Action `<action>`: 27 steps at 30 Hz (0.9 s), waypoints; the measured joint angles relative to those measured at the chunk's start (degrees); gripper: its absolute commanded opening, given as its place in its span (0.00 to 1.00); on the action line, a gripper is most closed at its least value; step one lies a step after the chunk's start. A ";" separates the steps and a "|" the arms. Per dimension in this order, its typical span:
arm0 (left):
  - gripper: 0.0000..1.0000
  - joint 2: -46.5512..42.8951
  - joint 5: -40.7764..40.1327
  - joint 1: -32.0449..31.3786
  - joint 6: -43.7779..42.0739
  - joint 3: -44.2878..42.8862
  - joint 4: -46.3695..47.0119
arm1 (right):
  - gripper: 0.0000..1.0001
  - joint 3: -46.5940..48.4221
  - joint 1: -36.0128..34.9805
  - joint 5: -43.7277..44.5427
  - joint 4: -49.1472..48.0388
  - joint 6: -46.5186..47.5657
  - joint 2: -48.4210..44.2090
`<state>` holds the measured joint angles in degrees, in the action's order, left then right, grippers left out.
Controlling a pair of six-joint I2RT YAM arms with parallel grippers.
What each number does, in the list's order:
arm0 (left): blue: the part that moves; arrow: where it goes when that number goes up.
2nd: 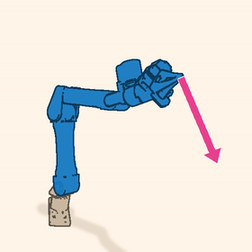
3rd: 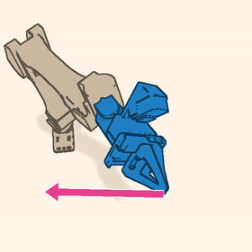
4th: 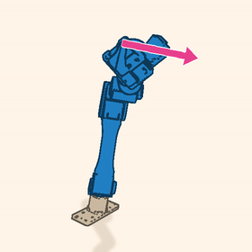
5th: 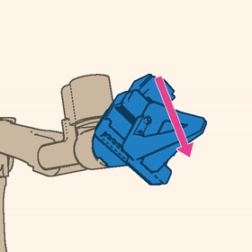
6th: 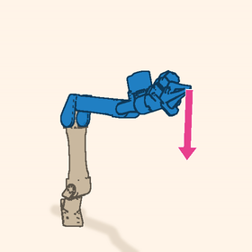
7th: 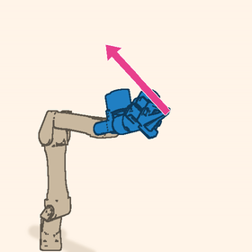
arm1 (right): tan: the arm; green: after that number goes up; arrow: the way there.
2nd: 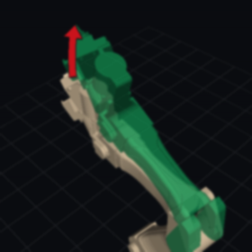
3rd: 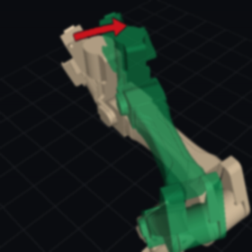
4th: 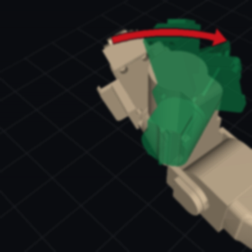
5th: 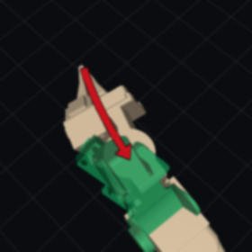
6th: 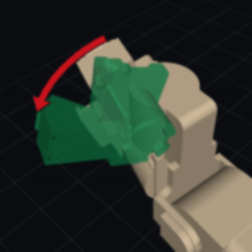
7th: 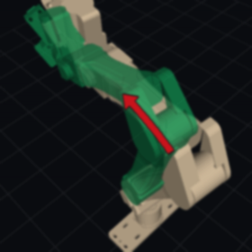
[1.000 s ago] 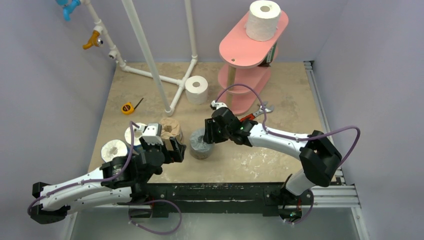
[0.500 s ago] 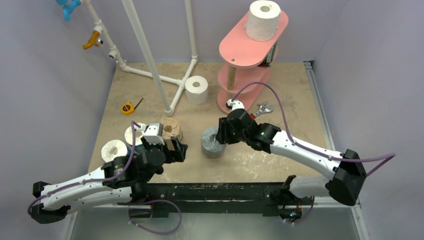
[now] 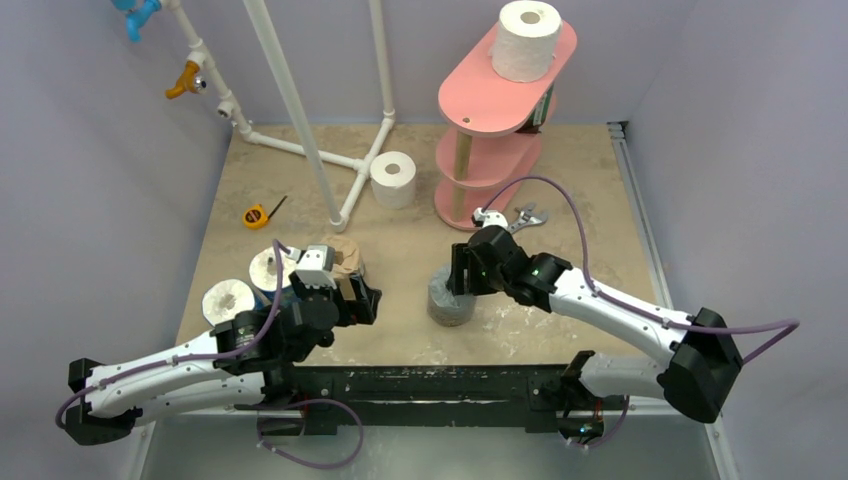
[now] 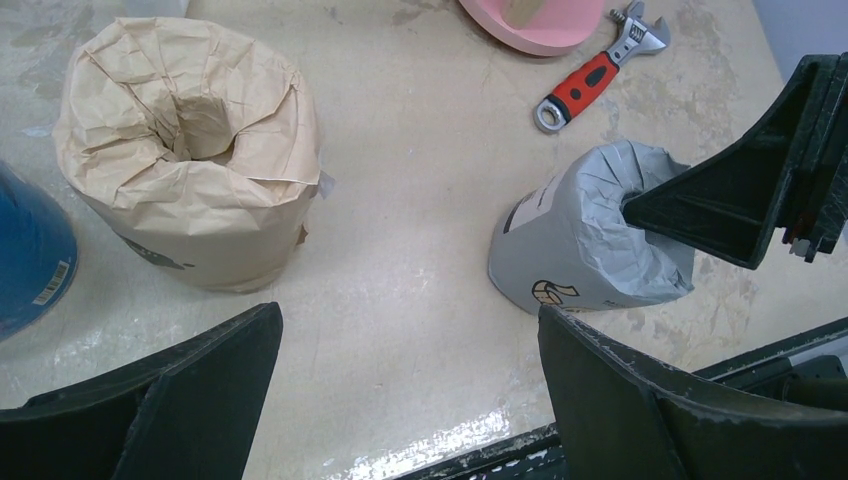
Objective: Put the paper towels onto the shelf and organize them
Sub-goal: Move the paper towel to the center of the board.
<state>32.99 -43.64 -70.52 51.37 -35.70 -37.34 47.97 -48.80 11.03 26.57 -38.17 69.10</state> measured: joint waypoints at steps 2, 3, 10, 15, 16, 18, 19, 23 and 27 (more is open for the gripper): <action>0.99 -0.02 0.00 0.00 0.02 0.00 -0.02 | 0.85 0.00 0.02 -0.02 -0.11 -0.20 -0.17; 0.99 -0.02 0.00 0.00 0.00 0.00 -0.02 | 0.90 0.00 0.02 -0.02 -0.17 -0.26 -0.20; 0.99 -0.02 0.04 0.00 0.00 0.00 0.00 | 0.99 0.00 0.11 2.23 0.22 -3.37 -3.19; 0.99 -0.13 0.22 0.00 0.00 0.02 0.02 | 0.99 -1.55 3.85 2.73 -0.11 -8.37 -11.93; 0.99 -0.13 0.26 0.00 0.00 0.02 0.02 | 0.99 -2.62 4.94 2.45 -0.50 -9.31 -14.19; 0.99 -0.13 0.46 0.00 0.00 0.07 0.04 | 0.97 -4.15 6.58 1.95 -0.26 -11.39 -17.38; 0.99 -0.11 0.52 0.00 0.00 0.09 0.09 | 0.96 -4.48 6.97 1.68 0.11 -12.57 -18.14; 0.98 0.02 1.01 0.00 0.00 0.11 0.39 | 0.89 -5.62 7.17 0.74 0.59 -16.90 -17.68; 0.98 0.39 1.44 0.00 0.07 0.11 0.37 | 0.77 -7.28 6.84 -0.28 1.75 -20.31 -16.96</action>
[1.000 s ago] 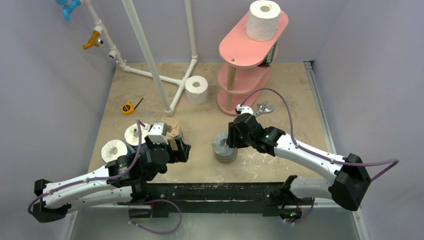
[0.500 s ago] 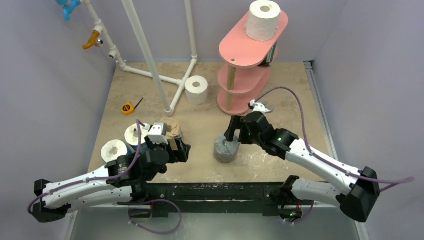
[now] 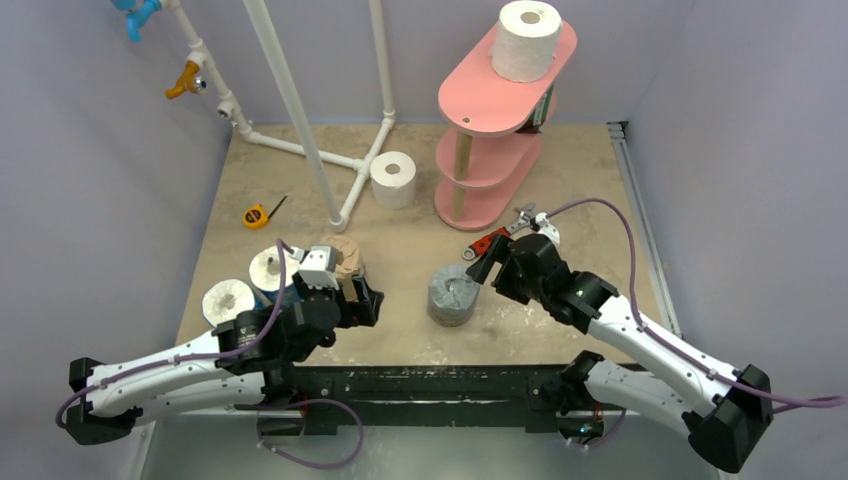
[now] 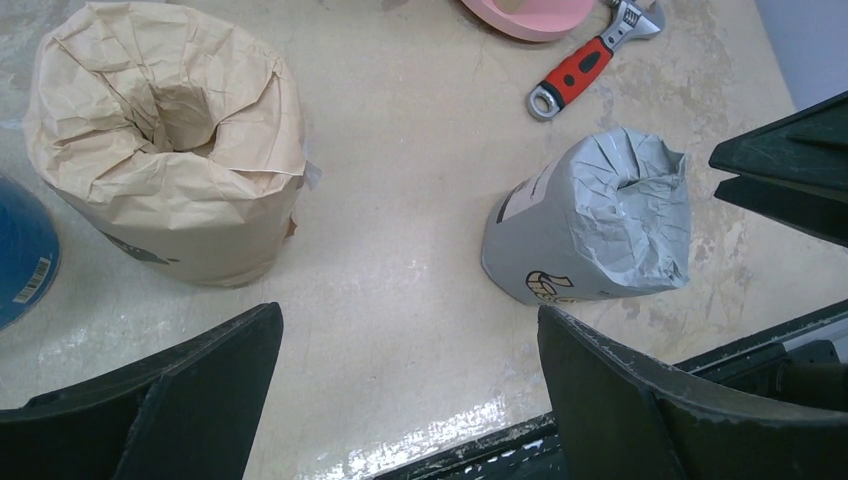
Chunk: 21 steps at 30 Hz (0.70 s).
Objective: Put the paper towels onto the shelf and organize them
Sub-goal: Move the paper towel to the center of the board.
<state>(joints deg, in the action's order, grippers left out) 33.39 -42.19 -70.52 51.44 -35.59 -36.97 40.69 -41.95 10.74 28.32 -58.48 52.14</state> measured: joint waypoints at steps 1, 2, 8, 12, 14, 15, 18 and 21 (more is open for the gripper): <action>0.98 0.09 0.11 0.00 0.00 0.04 0.02 | 0.76 -0.20 -0.09 -0.09 0.22 -0.66 0.04; 0.98 0.09 0.17 0.00 0.02 0.11 0.00 | 0.74 -0.37 -0.15 -0.20 0.28 -1.18 -0.02; 0.98 -0.07 0.44 0.00 0.07 0.83 -0.02 | 0.71 -2.99 -1.97 -0.39 -0.50 -4.66 -0.09; 0.98 -0.02 0.76 0.00 0.02 0.83 0.00 | 0.71 -3.63 -4.72 -0.96 -1.46 -5.40 2.29; 0.98 0.00 0.96 0.00 0.02 0.83 -0.04 | 0.70 -3.63 -5.77 -1.25 -2.27 -5.55 4.31; 0.98 0.00 1.05 0.00 0.02 0.83 -0.09 | 0.68 -3.63 -6.12 -1.27 -2.45 -5.66 5.01; 0.97 -0.11 1.11 0.00 0.07 0.83 -0.46 | 0.65 -3.65 -6.32 -1.18 -2.80 -6.08 5.29; 0.98 -0.83 1.27 0.00 0.20 0.83 -0.85 | 0.62 -3.65 -6.32 -0.81 -3.30 -6.45 5.09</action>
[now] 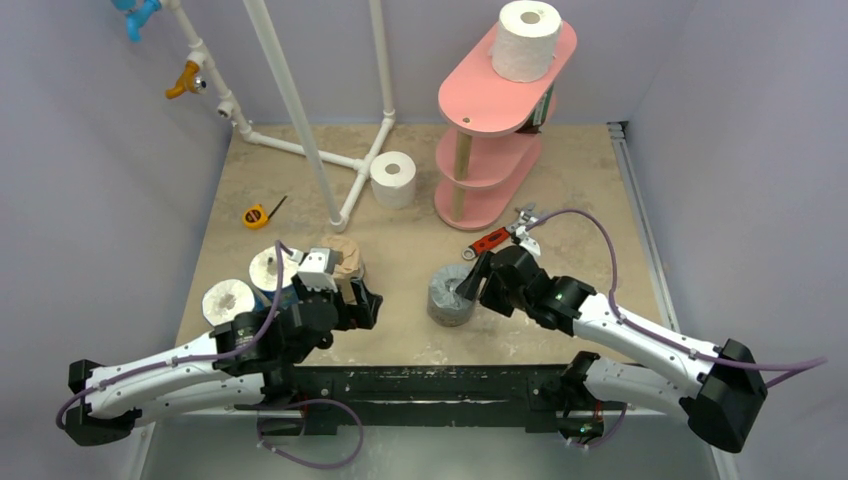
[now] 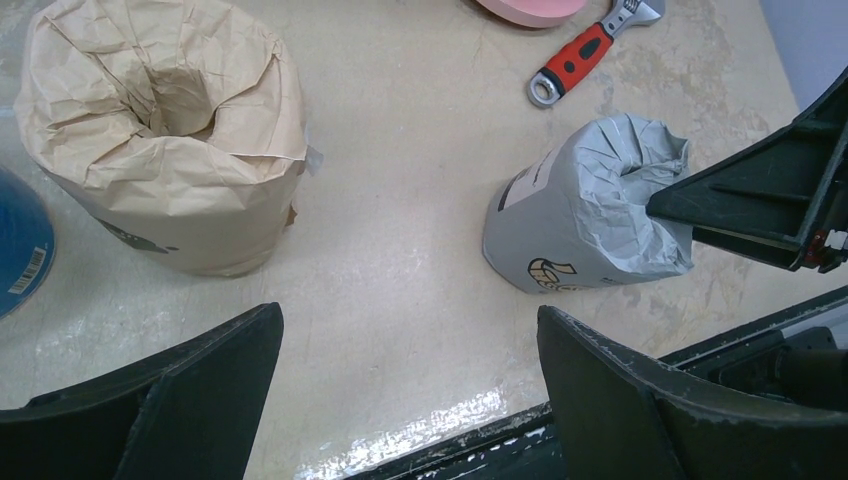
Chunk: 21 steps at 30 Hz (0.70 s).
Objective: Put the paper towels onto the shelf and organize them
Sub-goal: Move the paper towel to the center of the board, then pick up the paper towel from the center of the board.
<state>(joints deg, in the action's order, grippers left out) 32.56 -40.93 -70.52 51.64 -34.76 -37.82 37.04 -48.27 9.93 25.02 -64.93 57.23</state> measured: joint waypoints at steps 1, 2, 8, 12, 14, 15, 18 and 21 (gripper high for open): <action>0.97 -0.37 0.04 0.00 0.09 0.02 -0.09 | 0.61 0.00 0.00 0.02 -0.13 -0.09 0.02; 0.98 -0.68 0.04 0.00 0.22 0.04 -0.07 | 0.60 0.00 0.00 0.04 -0.20 -0.11 0.02; 0.97 -0.76 0.24 0.00 0.31 0.61 -0.15 | 0.56 0.00 0.00 0.44 -0.42 -0.17 0.50; 0.97 -0.35 0.26 0.00 0.31 0.61 -0.15 | 0.52 0.00 0.00 1.09 -0.52 0.02 1.55; 0.97 -0.22 0.26 0.00 0.33 0.61 -0.17 | 0.49 0.00 0.00 1.27 -0.55 0.17 2.10; 0.97 -0.22 0.26 0.00 0.33 0.61 -0.17 | 0.46 0.00 0.02 1.31 -0.59 0.28 2.45; 0.97 -0.22 0.26 0.00 0.39 0.61 -0.20 | 0.42 0.02 0.02 1.33 -1.03 0.50 3.28; 0.97 -0.22 0.26 0.00 0.59 0.61 -0.31 | 0.38 0.13 0.02 1.31 -1.46 0.81 3.52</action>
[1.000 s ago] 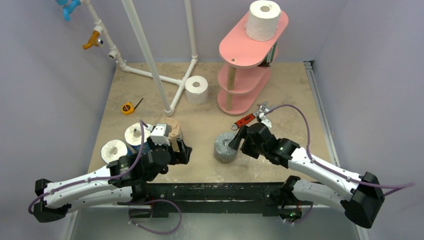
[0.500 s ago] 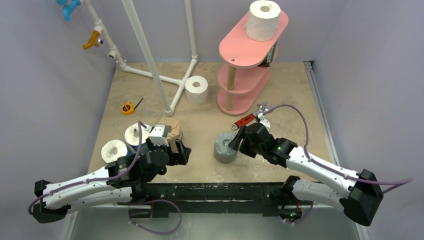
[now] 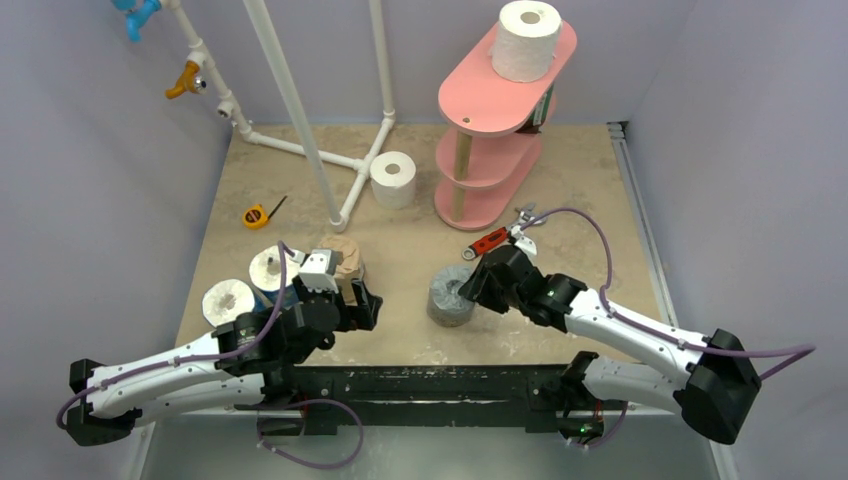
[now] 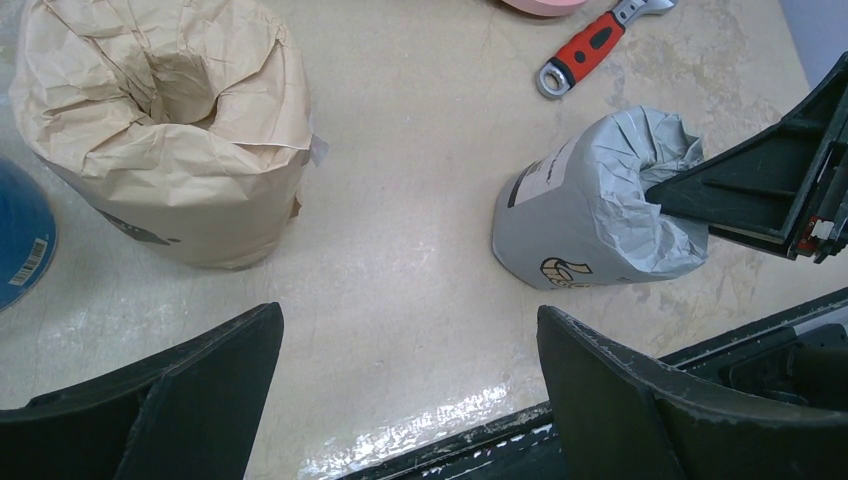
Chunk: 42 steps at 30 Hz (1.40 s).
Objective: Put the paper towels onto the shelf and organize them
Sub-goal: Pick up the paper towel from the center of the board, then place the paper towel on the shelf.
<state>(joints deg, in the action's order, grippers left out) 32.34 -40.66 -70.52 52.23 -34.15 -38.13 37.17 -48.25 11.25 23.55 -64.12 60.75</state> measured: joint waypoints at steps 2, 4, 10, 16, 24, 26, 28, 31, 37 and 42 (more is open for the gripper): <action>0.97 -0.07 0.00 0.00 0.28 0.02 -0.20 | 0.35 0.04 -0.02 0.02 0.00 0.13 0.00; 0.97 -0.11 -0.02 0.00 0.35 0.04 -0.31 | 0.34 0.20 -0.02 0.04 0.11 0.52 0.00; 0.97 -0.13 -0.02 0.00 0.68 0.04 -0.35 | 0.32 1.27 -0.02 0.61 2.51 1.07 -0.28; 0.97 -0.13 -0.02 0.00 0.68 0.04 -0.37 | 0.31 4.68 -0.07 2.05 7.45 1.70 -2.95; 0.97 -0.76 -0.04 0.00 0.70 0.07 -0.59 | 0.31 12.85 1.55 5.27 12.41 4.63 -5.03; 0.97 -0.94 -0.02 0.00 0.72 0.07 -0.66 | 0.31 14.60 4.48 5.31 13.42 6.23 -5.31; 0.97 -1.31 -0.04 0.00 0.72 0.13 -0.85 | 0.31 16.24 8.20 5.57 14.45 7.82 -5.77; 0.97 -2.12 -0.04 0.00 0.74 0.31 -1.18 | 0.31 19.87 13.97 6.01 16.28 10.82 -6.05; 0.97 -2.86 -0.04 0.00 0.74 0.31 -1.44 | 0.31 28.48 22.01 5.62 16.41 15.43 -3.08; 0.97 -2.93 -0.02 0.00 0.70 0.31 -1.90 | 0.31 34.51 28.30 3.98 15.37 16.68 2.56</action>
<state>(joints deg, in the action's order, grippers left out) 29.41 -40.69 -70.52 52.93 -33.85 -40.03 71.68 -19.94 15.22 38.92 -47.44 63.31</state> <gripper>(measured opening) 0.974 0.317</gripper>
